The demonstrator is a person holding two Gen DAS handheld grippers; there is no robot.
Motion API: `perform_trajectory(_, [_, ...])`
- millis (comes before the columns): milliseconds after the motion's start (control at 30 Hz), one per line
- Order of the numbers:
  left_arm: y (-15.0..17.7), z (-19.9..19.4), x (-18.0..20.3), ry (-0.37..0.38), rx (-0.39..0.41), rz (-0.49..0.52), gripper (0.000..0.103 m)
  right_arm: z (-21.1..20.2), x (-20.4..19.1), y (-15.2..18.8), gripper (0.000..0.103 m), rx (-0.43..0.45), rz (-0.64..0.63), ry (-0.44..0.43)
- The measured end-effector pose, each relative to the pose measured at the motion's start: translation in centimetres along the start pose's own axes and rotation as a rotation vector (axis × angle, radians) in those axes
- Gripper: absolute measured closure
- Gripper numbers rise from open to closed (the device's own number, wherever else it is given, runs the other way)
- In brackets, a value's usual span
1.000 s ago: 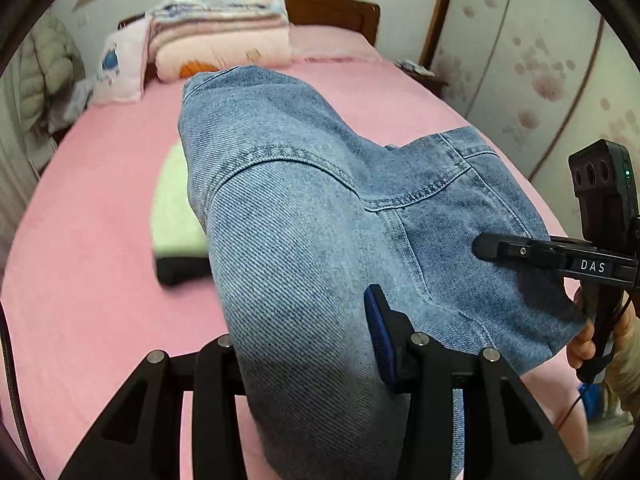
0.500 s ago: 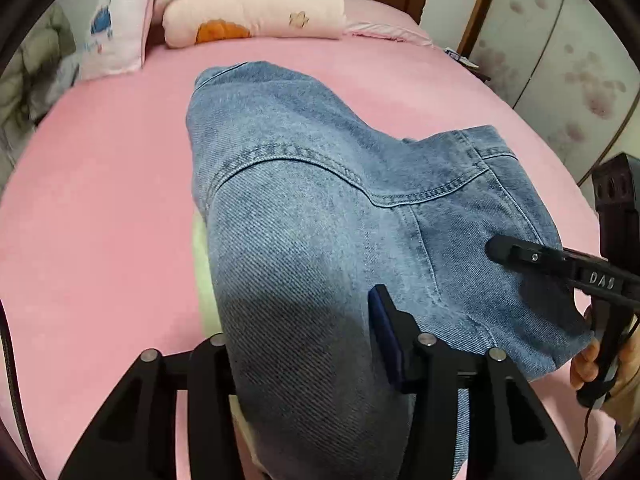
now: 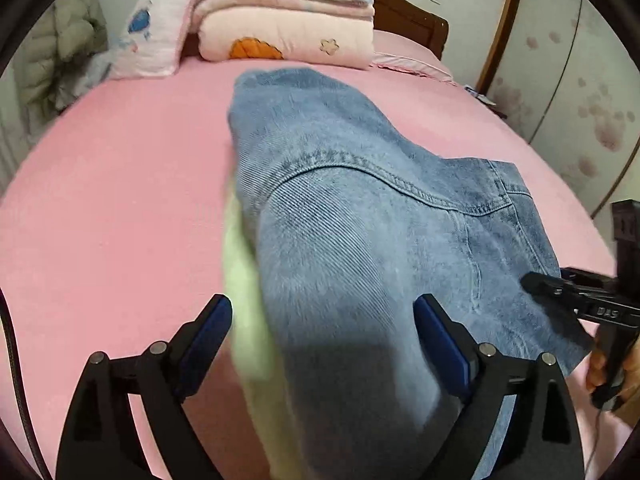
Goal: Fold large clothes
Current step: 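Lower the denim bundle onto the folded green garment with both tools, then square the stacked bundle with both tools and release it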
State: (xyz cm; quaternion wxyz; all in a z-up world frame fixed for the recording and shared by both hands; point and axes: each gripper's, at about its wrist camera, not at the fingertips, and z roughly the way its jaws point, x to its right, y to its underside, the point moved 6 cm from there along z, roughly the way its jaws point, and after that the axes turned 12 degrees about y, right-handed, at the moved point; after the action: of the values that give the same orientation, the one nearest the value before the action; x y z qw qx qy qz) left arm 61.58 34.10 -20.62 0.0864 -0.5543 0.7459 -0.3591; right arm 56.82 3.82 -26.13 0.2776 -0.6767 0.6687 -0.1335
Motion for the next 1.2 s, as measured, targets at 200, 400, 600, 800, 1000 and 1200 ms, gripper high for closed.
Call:
perform_trajectory(200, [0.8,-5.9,2.4,-0.113,0.065,0.050,0.011,-5.2,0.5,1.5,0.064,0.057,-0.076,0.075])
perform_trajectory(400, [2.7,-9.5,6.6,-0.031,0.111,0.017,0.034,-10.3,-1.4,2.6,0.088,0.109,-0.105,0.027])
perform_trajectory(600, [5.2,-6.4,8.5,-0.113,-0.025,0.075,0.067,-9.6,-4.1,4.4,0.094,0.070,-0.133,0.008])
perform_trajectory(800, [5.4,-5.1,7.8,-0.188,-0.060,0.063,0.079,-6.5,-2.0,7.0,0.101,-0.030,-0.114,0.079])
perform_trajectory(1000, [5.3,-6.6,8.3,-0.202,-0.064,-0.005,0.068,-8.0,-0.9,7.2,0.103,-0.070,-0.047,0.062])
perform_trajectory(1200, [6.7,-12.4,14.1,-0.159,-0.019,-0.031,0.020,-15.0,-1.1,8.7,0.103,-0.077,-0.063,0.012])
